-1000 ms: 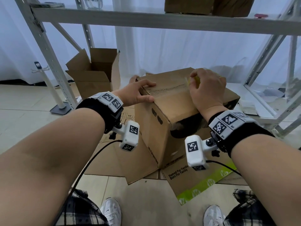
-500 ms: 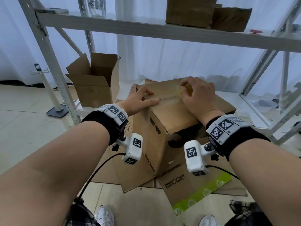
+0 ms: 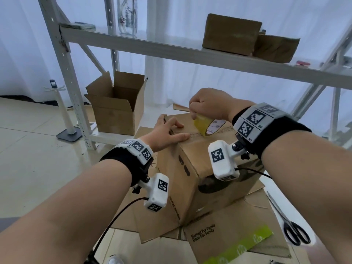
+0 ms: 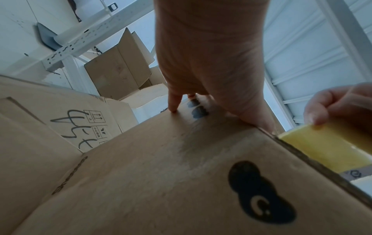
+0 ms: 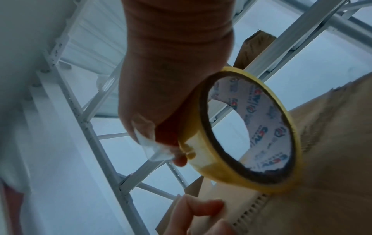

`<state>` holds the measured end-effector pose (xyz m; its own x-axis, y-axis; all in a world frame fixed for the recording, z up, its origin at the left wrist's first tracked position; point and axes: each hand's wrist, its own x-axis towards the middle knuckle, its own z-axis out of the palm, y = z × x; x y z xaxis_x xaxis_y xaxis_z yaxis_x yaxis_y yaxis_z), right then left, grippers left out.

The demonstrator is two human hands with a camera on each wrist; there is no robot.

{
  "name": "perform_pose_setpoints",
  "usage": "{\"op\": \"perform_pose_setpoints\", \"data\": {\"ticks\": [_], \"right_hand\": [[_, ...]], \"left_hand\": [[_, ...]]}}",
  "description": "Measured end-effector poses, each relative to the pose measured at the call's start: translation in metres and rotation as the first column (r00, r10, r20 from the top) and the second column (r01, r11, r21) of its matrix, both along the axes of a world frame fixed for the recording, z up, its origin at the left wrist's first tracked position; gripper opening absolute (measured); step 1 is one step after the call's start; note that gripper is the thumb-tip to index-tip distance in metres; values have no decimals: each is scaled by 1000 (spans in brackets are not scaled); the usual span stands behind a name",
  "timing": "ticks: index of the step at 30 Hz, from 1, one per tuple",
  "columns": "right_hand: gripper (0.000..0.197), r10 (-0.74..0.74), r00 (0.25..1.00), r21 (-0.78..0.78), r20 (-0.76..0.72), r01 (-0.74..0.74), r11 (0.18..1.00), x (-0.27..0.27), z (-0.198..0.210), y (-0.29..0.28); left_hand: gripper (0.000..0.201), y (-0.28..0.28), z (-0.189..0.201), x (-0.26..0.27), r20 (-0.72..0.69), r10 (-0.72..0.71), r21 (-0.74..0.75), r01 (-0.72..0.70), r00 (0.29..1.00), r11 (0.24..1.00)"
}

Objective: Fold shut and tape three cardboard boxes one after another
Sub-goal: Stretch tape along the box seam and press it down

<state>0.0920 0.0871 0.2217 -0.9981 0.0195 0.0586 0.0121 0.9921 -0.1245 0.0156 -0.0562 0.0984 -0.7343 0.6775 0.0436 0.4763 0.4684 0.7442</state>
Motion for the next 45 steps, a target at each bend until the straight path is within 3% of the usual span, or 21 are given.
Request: {"op": "perform_pose_setpoints", "data": {"ticks": [5,9,13,18,20,23,25,28,30,33,38,45], "right_hand": [[28,2,998,-94,67,4,996,-12,-2,-12],[23,-31,993,-84,110,41,996,-15,-6,-19],[29,-67,991,-121,115,81,989,-16,-8,-16],[30,-69,990,-140,122,86,986,-9,-7,-17],[29,-68,990,-102,125,81,991,-8,-6,-22],[25,-69,987,-37,146,75,997,-10,-6,-28],[23,-54,983,-18,174,58,998,-12,-5,-32],[23,-44,978,-7,204,46,999,-13,-1,-32],[27,-26,974,2,227,26,1000,-12,2,-29],[30,13,969,16,245,-17,1000,-11,2,-25],[35,13,979,51,206,-24,998,-14,-3,-22],[56,13,993,113,114,-26,993,-14,-9,-18]], "left_hand": [[42,0,-3,-1,22,1,14,-1,1000,1000],[31,-4,0,3,12,-30,14,30,999,999],[32,-15,10,7,25,-88,14,88,996,996],[33,-23,27,10,-89,-136,12,137,987,990],[37,-26,36,17,4,-98,160,96,995,983],[45,-30,46,28,312,-66,338,-46,948,940],[47,-35,52,34,509,-104,334,-85,855,939],[58,-38,58,40,622,-136,281,-57,771,958],[64,-37,59,41,627,-146,291,-56,765,955],[61,-34,58,41,564,-143,285,-29,813,958],[25,-26,58,41,490,-162,295,12,856,955],[10,-19,55,37,480,-69,314,-98,875,944]]}}
